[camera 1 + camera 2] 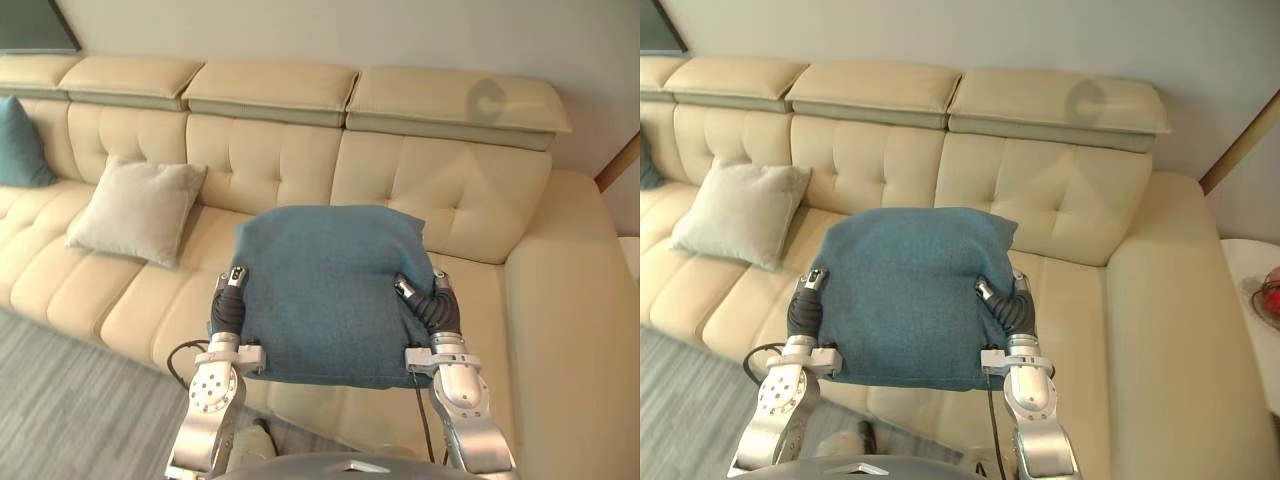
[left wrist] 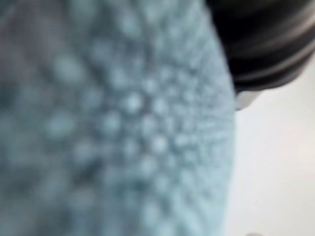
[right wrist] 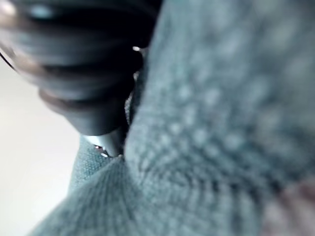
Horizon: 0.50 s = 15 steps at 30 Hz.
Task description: Pick up cushions and gather them together orderly.
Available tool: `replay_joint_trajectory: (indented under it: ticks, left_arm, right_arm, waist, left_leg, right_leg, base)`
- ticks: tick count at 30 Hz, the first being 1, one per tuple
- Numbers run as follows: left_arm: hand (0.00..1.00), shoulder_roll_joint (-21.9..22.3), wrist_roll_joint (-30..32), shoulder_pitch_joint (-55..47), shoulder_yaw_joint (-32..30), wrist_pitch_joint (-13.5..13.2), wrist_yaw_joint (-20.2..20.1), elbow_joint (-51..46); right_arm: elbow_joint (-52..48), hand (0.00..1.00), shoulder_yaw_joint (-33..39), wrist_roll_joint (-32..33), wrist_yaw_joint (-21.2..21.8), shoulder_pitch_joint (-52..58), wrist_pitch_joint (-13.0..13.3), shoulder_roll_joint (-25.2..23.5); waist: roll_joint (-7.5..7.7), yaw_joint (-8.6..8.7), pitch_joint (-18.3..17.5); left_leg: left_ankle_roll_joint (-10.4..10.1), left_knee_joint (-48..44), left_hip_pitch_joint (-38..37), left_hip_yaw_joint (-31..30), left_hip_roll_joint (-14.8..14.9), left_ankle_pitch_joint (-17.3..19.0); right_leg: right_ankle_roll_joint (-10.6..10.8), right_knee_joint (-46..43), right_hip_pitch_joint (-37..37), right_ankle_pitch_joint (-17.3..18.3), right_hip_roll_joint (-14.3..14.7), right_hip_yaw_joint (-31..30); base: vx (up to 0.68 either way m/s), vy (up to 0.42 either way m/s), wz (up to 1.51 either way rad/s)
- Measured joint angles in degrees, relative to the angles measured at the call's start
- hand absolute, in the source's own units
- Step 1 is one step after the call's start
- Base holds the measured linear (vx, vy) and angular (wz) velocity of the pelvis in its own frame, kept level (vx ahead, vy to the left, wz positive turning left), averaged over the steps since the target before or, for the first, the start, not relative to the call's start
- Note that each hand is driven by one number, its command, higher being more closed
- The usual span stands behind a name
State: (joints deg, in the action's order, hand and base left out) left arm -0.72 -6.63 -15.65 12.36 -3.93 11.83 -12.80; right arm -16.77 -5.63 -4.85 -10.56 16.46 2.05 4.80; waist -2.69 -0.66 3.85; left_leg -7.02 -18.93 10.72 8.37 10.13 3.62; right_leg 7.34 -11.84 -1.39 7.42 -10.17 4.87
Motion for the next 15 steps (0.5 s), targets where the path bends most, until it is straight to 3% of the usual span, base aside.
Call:
replay_joint_trajectory:
  ticks: [1, 4, 7, 10, 12, 13, 15]
  left_arm:
    - [1.00, -0.71, -0.01, -0.11, -0.35, 0.01, 0.00, -0.20]
    - [1.00, -1.12, -0.04, -2.30, -1.06, 0.06, 0.00, -0.23]
    - [1.00, -1.13, -0.03, -3.50, -1.00, 0.06, -0.06, -0.24]
    - [1.00, -1.54, -0.04, -3.51, -1.04, 0.05, -0.03, -0.32]
    - [1.00, -1.56, -0.03, -3.28, -1.08, 0.04, 0.02, -0.27]
    - [1.00, -1.57, -0.03, -3.29, -1.04, 0.05, 0.01, 0.12]
    - [1.00, -1.35, -0.03, -3.09, -0.72, 0.17, -0.06, 2.00]
  right_arm:
    - [-0.01, 1.00, -0.26, -0.01, 0.14, 0.92, 0.00, -2.07]
    - [-0.01, 1.00, -1.06, -0.08, 1.12, 1.54, -0.03, -3.18]
    - [-0.01, 1.00, -1.02, -0.10, 1.78, 2.19, -0.03, -3.28]
    - [0.93, 1.00, -1.19, -0.12, 1.77, 1.67, 0.02, -3.34]
    - [5.75, 1.00, -1.17, -0.07, 1.73, -1.07, 0.15, -3.14]
    - [6.88, 1.00, -1.17, -0.05, 1.73, -1.14, 0.15, -3.05]
    - [9.24, 1.00, -1.17, -0.06, 1.72, -1.15, 0.14, -2.08]
  waist:
    - [2.19, 0.17, -0.01]
    - [3.11, 0.01, -0.08]
    - [3.96, -0.55, -0.31]
    - [4.82, -1.25, -1.73]
    - [5.88, 0.12, -2.29]
    - [6.16, 0.50, -2.43]
    - [5.14, 1.81, -2.31]
  left_leg:
    - [0.26, -0.34, 0.02, -0.98, -1.95, 0.24]
    - [1.35, -0.23, -1.53, 1.19, -2.19, 2.08]
    - [1.15, -0.32, -3.71, 5.64, -1.58, 4.96]
    - [1.24, 2.03, -4.14, 10.02, -1.36, 6.04]
    - [1.11, 4.60, -5.02, 11.43, -1.26, 5.72]
    - [1.01, 4.34, -5.28, 11.11, -1.43, 5.71]
    - [0.35, 4.21, -6.46, 10.86, -0.70, 5.50]
  right_leg:
    - [0.49, 0.41, 0.02, -0.27, -1.56, -0.65]
    - [0.70, 0.94, -0.50, -2.25, -1.56, -3.58]
    - [1.41, 2.84, -1.97, -2.74, -1.17, -9.03]
    - [-1.59, 4.97, -7.44, -4.34, 0.52, -15.18]
    - [-4.77, 6.16, -10.22, -6.42, 1.15, -14.60]
    - [-4.47, 6.56, -10.42, -8.55, 1.16, -14.59]
    - [-1.98, 7.20, -9.59, -11.39, 1.76, -13.96]
  base:
    - [0.11, 0.221, -0.02]
    - [0.00, 0.163, -0.47]
    - [-0.12, 0.049, -1.08]
    - [-0.12, 0.081, -1.61]
    - [-0.06, 0.055, -1.38]
    - [0.06, -0.006, -0.75]
    - [0.09, -0.057, -0.27]
